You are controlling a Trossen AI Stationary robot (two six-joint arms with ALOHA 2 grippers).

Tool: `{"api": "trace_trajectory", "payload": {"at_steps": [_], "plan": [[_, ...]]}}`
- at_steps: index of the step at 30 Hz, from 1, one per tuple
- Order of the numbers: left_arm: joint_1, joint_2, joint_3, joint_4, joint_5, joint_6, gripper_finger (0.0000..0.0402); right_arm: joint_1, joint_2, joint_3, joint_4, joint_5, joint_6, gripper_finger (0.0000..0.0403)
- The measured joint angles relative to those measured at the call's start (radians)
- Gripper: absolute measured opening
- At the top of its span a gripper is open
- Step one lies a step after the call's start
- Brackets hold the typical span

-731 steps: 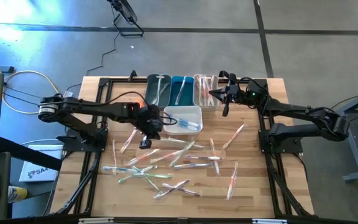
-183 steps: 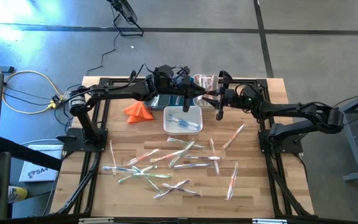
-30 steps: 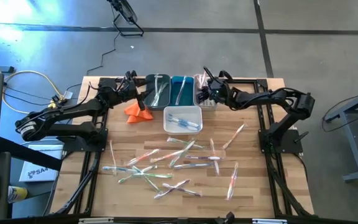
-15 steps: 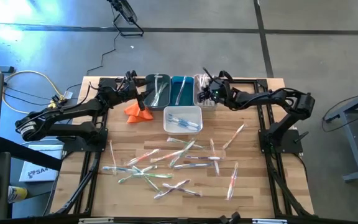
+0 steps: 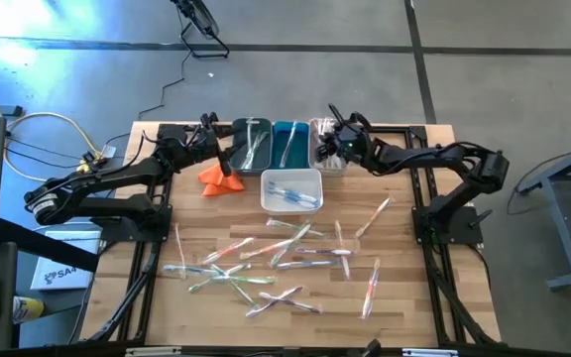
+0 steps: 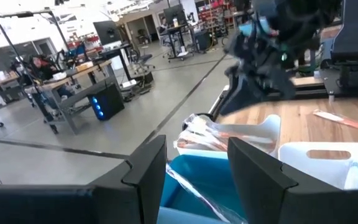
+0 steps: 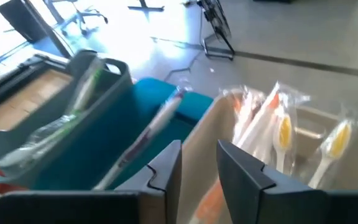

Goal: Pick & Place Toothbrushes
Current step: Put the purple toothbrush into the blue bin

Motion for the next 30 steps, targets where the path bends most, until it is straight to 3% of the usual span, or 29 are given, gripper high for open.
{"api": "trace_trajectory", "payload": {"at_steps": [18, 30], "plan": [[0.0, 0.0, 0.0, -0.004, -0.002, 0.0, 0.0167, 0.137, -0.229, 0.0, -0.064, -0.001, -0.152, 0.0022], [0.0, 0.0, 0.0, -0.032, 0.006, -0.062, 0.0167, 0.277, -0.258, 0.0, -0.075, -0.002, -0.309, 0.0007]]}}
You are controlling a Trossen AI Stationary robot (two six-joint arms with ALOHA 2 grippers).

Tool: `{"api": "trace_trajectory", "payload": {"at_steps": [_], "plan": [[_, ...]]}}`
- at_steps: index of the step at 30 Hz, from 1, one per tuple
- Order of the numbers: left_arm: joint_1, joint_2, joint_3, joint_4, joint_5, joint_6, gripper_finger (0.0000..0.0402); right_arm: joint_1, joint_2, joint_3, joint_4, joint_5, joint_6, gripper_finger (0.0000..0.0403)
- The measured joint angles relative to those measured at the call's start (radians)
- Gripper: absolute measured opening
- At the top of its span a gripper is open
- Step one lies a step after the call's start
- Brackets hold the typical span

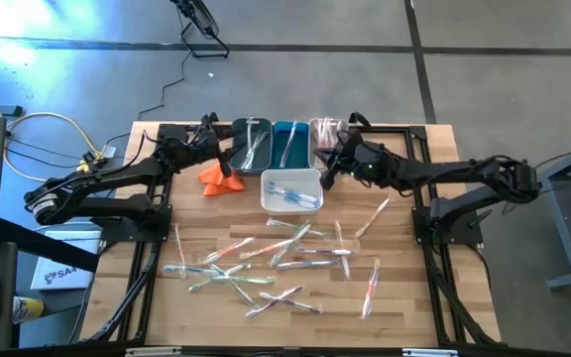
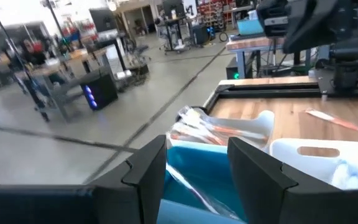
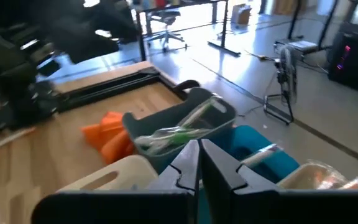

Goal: Pick & Place Toothbrushes
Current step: Put the purple toothbrush into the blue bin

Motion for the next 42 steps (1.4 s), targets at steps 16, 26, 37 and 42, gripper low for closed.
{"api": "trace_trajectory", "payload": {"at_steps": [16, 26, 37, 42], "plan": [[0.0, 0.0, 0.0, -0.005, 0.007, -0.048, 0.0167, 0.118, 0.0, 0.0, -0.016, 0.0, -0.003, 0.0009], [0.0, 0.0, 0.0, -0.005, 0.007, -0.05, 0.0167, 0.18, 0.0, 0.0, -0.016, -0.077, 0.048, 0.0009], [0.0, 0.0, 0.0, -0.009, 0.007, -0.049, 0.0167, 0.187, 0.0, 0.0, -0.008, -0.265, -0.007, 0.0009], [0.0, 0.0, 0.0, -0.022, 0.006, -0.047, 0.0167, 0.186, 0.001, 0.0, -0.008, -0.298, 0.079, 0.0009]]}}
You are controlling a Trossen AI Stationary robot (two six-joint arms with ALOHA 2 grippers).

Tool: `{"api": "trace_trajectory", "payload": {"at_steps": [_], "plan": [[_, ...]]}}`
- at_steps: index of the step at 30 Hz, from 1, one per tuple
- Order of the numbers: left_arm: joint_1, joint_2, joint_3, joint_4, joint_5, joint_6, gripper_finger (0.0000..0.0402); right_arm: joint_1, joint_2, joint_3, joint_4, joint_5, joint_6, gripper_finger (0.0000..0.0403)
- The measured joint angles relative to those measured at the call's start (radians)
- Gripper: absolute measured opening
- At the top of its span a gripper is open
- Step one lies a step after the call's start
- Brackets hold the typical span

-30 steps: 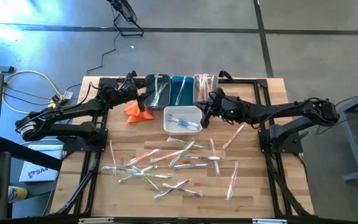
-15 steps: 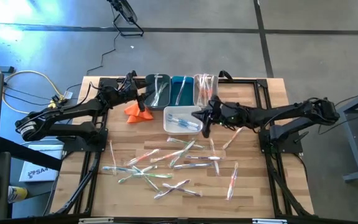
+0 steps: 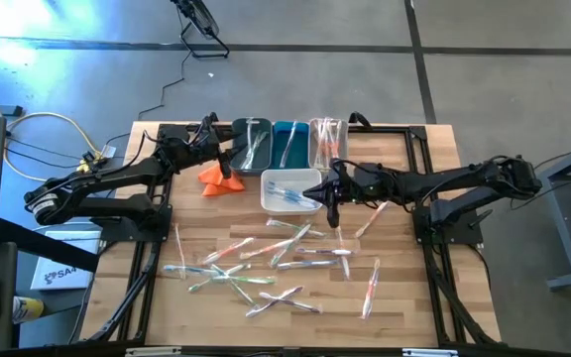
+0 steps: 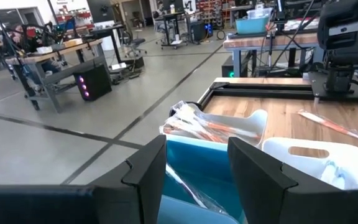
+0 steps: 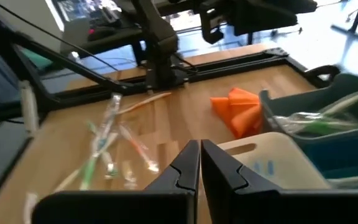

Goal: Pick & Place Toothbrushes
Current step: Put the purple toothbrush into the blue bin

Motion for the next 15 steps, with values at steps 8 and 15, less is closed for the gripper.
{"api": "trace_trajectory", "payload": {"at_steps": [8, 15], "plan": [[0.0, 0.0, 0.0, -0.003, 0.0, 0.0, 0.0167, 0.036, 0.0, 0.017, 0.013, 0.05, 0.021, 0.0003], [0.0, 0.0, 0.0, -0.003, 0.0, 0.0, 0.0167, 0.087, 0.002, 0.172, -0.231, 0.157, -0.028, 0.0003]]}}
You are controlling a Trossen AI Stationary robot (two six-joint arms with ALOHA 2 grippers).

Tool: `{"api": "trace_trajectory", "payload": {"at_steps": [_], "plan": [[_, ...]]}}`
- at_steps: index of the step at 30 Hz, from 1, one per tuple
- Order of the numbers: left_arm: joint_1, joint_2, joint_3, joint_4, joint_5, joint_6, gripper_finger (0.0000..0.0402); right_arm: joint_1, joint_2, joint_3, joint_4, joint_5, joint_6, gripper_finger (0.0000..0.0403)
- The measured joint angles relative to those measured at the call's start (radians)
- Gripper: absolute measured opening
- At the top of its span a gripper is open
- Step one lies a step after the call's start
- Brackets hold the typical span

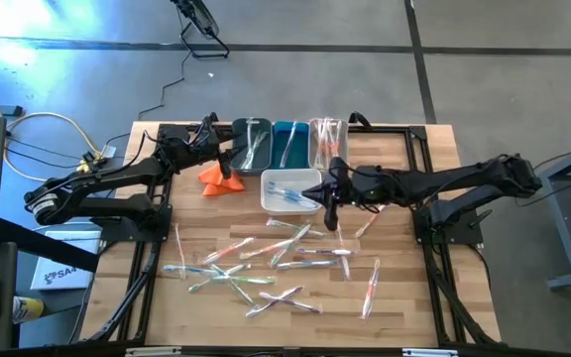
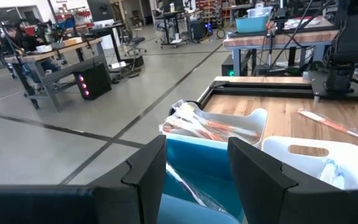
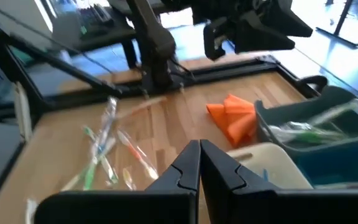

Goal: Pick & Place Toothbrushes
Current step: Put the purple toothbrush into the blue bin

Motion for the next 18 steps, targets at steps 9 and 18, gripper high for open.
{"api": "trace_trajectory", "payload": {"at_steps": [9, 18], "plan": [[0.0, 0.0, 0.0, 0.0, 0.0, 0.0, 0.0167, 0.016, 0.005, 0.081, -0.328, 0.038, 0.142, 0.0002], [0.0, 0.0, 0.0, 0.0, 0.0, 0.001, 0.0167, 0.016, 0.079, 0.081, -0.396, -0.054, 0.152, 0.0002]]}}
